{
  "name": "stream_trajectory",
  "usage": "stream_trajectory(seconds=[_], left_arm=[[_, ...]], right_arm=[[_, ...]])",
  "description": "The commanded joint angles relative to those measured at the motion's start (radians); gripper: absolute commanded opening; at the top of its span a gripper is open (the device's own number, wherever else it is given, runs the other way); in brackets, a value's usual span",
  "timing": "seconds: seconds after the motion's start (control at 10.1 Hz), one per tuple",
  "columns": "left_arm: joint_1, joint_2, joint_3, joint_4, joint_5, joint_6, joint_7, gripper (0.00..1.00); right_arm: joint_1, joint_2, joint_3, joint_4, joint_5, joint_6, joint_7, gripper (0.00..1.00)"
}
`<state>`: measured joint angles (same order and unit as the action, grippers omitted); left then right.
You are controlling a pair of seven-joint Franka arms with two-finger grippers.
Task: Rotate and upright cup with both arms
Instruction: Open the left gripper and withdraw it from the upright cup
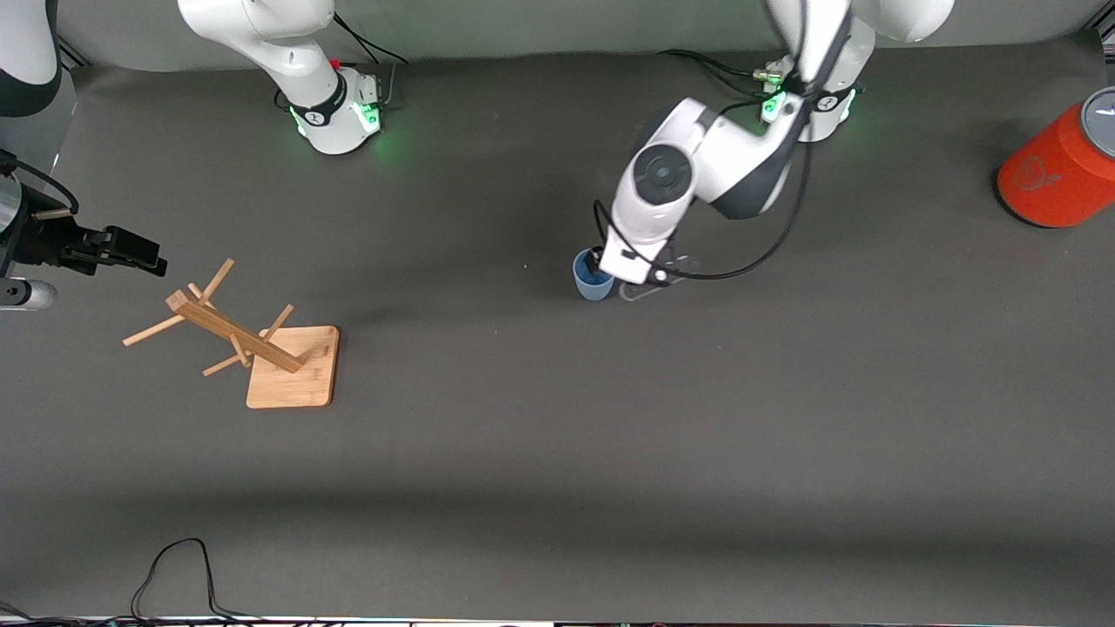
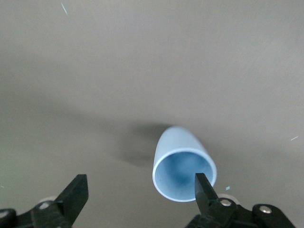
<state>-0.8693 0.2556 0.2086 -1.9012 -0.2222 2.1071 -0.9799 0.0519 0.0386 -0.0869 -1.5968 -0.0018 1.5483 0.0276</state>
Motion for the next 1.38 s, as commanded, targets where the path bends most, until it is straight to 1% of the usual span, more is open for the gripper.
stream_trajectory(seconds=[0.0,0.1,0.2,0.3,0.4,0.49,0.79,0.89,0.99,1.09,1.19,1.29], left_arm=[[-0.007,-0.074,0.136,0.077,0.035,-0.137,0.137,1.0],[-0.007,-0.084,0.223,0.153,0.065,-0.253,0.22,1.0],[0.0,-0.084,0.315,0.225,0.067,-0.357,0.342,1.0],[0.022,-0.084,0.369,0.273,0.067,-0.437,0.442,1.0],[0.064,-0.087,0.391,0.304,0.073,-0.494,0.513,1.0],[0.103,-0.101,0.391,0.321,0.105,-0.539,0.58,1.0],[0.171,-0.188,0.393,0.32,0.194,-0.61,0.708,1.0],[0.208,-0.212,0.391,0.315,0.205,-0.624,0.749,1.0],[0.223,-0.229,0.391,0.309,0.208,-0.63,0.785,1.0],[0.251,-0.237,0.377,0.303,0.227,-0.648,0.803,1.0],[0.323,-0.245,0.314,0.297,0.227,-0.647,0.823,1.0],[0.411,-0.259,0.234,0.271,0.227,-0.628,0.825,1.0]], right_arm=[[0.002,0.0,-0.002,0.003,-0.003,0.004,-0.02,1.0],[0.002,0.0,-0.002,0.003,-0.001,0.004,-0.02,1.0],[0.002,0.0,-0.002,0.003,-0.003,0.004,-0.02,1.0],[0.002,0.0,-0.002,0.003,-0.003,0.004,-0.02,1.0],[0.002,0.0,-0.002,0.003,-0.003,0.004,-0.02,1.0],[0.002,0.0,-0.002,0.005,-0.003,0.004,-0.02,1.0],[0.002,0.0,-0.002,0.005,-0.001,0.004,-0.02,1.0],[0.002,0.0,-0.002,0.011,-0.003,0.004,-0.02,1.0],[0.002,0.0,-0.002,0.012,-0.001,0.004,-0.02,1.0],[0.002,0.001,-0.002,0.012,-0.003,0.004,-0.02,1.0],[0.002,0.001,-0.002,0.012,-0.003,0.004,-0.02,1.0],[0.002,0.004,-0.002,0.012,-0.001,0.006,-0.02,1.0]])
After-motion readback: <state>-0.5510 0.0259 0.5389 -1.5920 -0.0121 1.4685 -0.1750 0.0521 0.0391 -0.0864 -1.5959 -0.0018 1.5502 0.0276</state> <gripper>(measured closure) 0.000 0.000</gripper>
